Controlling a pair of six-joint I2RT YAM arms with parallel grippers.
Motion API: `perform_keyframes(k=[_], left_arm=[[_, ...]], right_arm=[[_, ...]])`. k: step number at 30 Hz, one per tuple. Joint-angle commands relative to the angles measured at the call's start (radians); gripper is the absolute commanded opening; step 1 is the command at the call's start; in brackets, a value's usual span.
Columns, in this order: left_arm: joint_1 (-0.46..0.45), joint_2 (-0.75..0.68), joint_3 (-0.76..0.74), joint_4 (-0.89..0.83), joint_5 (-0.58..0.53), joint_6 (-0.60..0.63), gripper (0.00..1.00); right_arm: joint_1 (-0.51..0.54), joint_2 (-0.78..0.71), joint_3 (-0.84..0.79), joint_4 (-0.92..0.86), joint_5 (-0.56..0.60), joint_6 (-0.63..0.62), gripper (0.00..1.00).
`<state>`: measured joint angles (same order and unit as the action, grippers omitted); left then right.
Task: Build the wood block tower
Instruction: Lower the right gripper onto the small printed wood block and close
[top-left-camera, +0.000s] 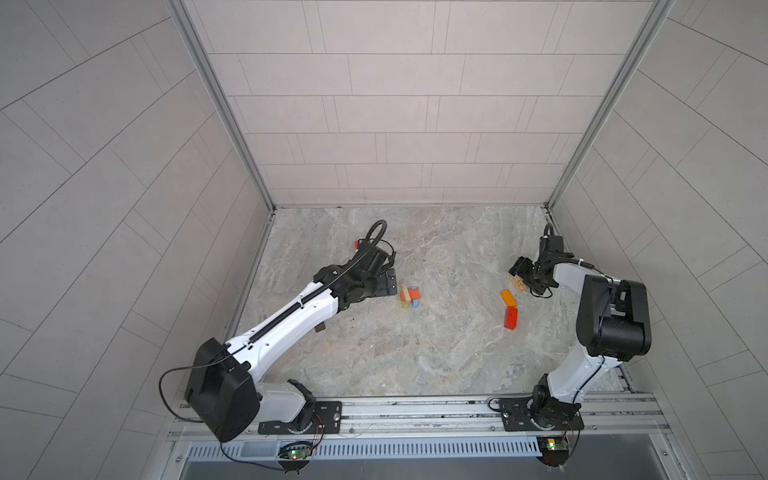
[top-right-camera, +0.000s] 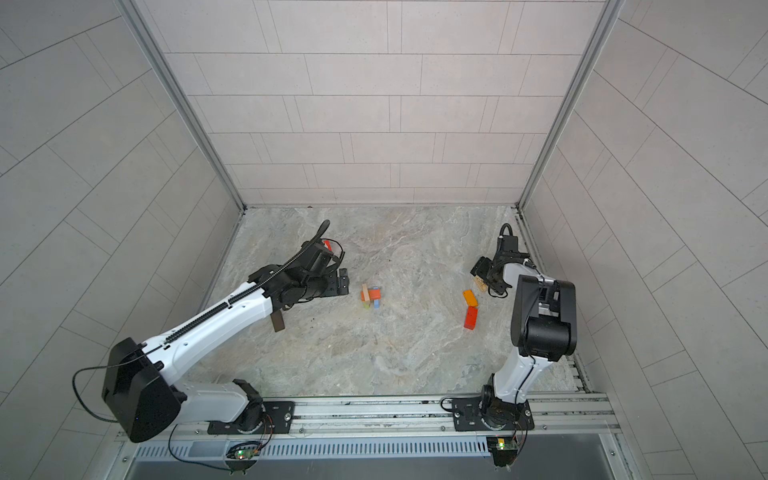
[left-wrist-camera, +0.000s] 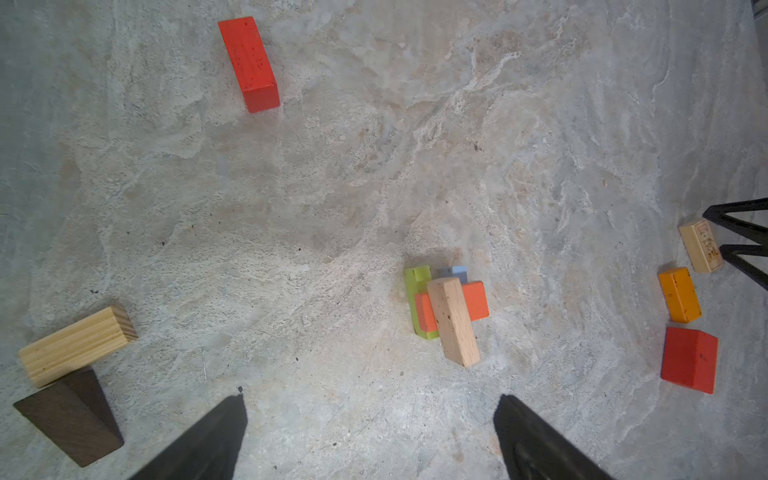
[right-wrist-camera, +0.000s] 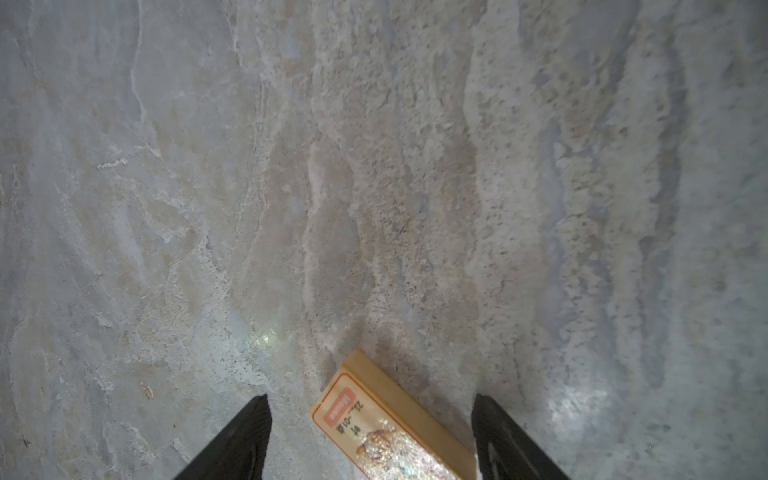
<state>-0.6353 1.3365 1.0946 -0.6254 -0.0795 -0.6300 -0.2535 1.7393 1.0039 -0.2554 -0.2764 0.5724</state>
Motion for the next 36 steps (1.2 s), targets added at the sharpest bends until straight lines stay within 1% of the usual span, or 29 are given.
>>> perform_keyframes(k=[1, 5, 9, 15, 17, 20, 24, 28, 36], left_arm=[[-0.002, -0.032, -0.006, -0.003, -0.017, 0.011, 1.0], [-0.002, -0.037, -0.009, -0.003, -0.014, 0.005, 1.0], [-0.002, -0.053, -0.026, 0.007, -0.011, -0.004, 1.0], [-0.002, -0.066, -0.037, 0.008, -0.005, -0.012, 1.0], [-0.003, -0.069, -0.039, 0.007, -0.003, -0.014, 1.0], [-0.003, -0.071, -0.043, 0.007, -0.003, -0.014, 1.0], [-0.001, -0.07, -0.048, 0.012, -0.002, -0.014, 1.0], [-0.002, -0.065, -0.045, 0.012, -0.003, -0.014, 1.0], [-0.003, -0.058, -0.044, 0.02, -0.016, -0.008, 1.0]], right_arm=[[-0.003, 0.001, -0.019, 0.036, -0.04, 0.0, 0.76], [0.012, -0.009, -0.049, 0.056, -0.047, 0.006, 0.72], [0.052, -0.014, -0.053, 0.046, -0.037, -0.005, 0.7], [0.121, -0.019, -0.037, -0.011, 0.021, -0.031, 0.67], [0.134, -0.013, -0.014, -0.048, 0.062, -0.045, 0.67], [0.138, 0.009, 0.03, -0.103, 0.11, -0.042, 0.65], [0.138, 0.039, 0.064, -0.126, 0.139, -0.023, 0.63], [0.138, 0.069, 0.11, -0.169, 0.191, -0.022, 0.57], [0.135, 0.105, 0.154, -0.174, 0.183, -0.026, 0.48]])
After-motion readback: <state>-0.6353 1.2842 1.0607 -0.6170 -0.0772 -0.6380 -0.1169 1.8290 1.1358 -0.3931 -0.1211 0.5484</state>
